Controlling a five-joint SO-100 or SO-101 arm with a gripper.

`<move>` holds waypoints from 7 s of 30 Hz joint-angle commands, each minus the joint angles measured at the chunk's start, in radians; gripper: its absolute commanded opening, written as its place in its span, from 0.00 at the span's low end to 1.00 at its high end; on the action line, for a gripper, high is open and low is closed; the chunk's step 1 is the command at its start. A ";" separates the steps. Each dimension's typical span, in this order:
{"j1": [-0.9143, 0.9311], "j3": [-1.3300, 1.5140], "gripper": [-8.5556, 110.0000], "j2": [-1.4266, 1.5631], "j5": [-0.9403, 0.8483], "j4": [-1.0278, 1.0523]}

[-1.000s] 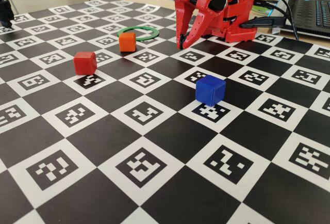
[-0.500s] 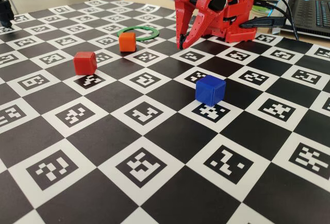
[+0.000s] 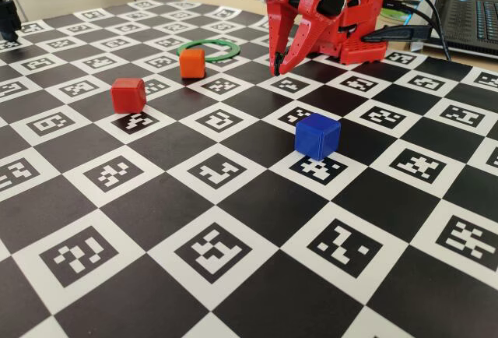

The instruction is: Grab the red cube then put it in the green circle then put the blue cube on top and finally the orange cube on top

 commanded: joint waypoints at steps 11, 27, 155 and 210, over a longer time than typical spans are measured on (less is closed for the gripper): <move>-0.003 -0.836 0.02 -0.713 0.526 0.029; 0.141 -1.680 0.07 -1.388 1.009 0.325; 0.273 -1.694 0.37 -2.115 1.956 -0.115; 0.904 -1.272 0.12 -1.324 0.500 0.238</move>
